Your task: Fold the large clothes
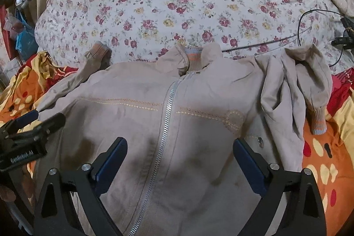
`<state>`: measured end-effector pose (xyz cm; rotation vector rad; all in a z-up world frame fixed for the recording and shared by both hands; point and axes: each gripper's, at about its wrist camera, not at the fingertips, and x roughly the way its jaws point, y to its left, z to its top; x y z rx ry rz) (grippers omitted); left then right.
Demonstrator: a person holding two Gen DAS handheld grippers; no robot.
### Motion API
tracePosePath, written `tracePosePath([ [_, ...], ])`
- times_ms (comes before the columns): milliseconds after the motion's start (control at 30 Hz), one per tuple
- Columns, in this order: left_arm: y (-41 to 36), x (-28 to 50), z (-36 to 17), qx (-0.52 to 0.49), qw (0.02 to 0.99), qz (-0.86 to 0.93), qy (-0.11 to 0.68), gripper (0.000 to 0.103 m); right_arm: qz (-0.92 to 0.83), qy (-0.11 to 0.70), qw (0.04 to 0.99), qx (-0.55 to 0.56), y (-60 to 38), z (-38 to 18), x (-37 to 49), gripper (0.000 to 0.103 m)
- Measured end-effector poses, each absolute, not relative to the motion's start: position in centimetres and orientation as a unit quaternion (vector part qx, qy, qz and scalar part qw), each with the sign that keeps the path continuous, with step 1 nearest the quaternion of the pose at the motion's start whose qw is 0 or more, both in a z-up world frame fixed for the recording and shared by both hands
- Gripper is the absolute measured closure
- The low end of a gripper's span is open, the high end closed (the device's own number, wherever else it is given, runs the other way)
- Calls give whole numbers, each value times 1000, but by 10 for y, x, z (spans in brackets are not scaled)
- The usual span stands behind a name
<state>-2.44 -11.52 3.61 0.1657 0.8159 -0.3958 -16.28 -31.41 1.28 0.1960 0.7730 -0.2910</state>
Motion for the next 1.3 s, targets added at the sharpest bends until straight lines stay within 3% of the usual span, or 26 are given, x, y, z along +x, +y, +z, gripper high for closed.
tracePosePath([
  [1300,-100,-13,27,76,899,-156,401,0,-130,397,906,64,-291,-5,-159,5],
])
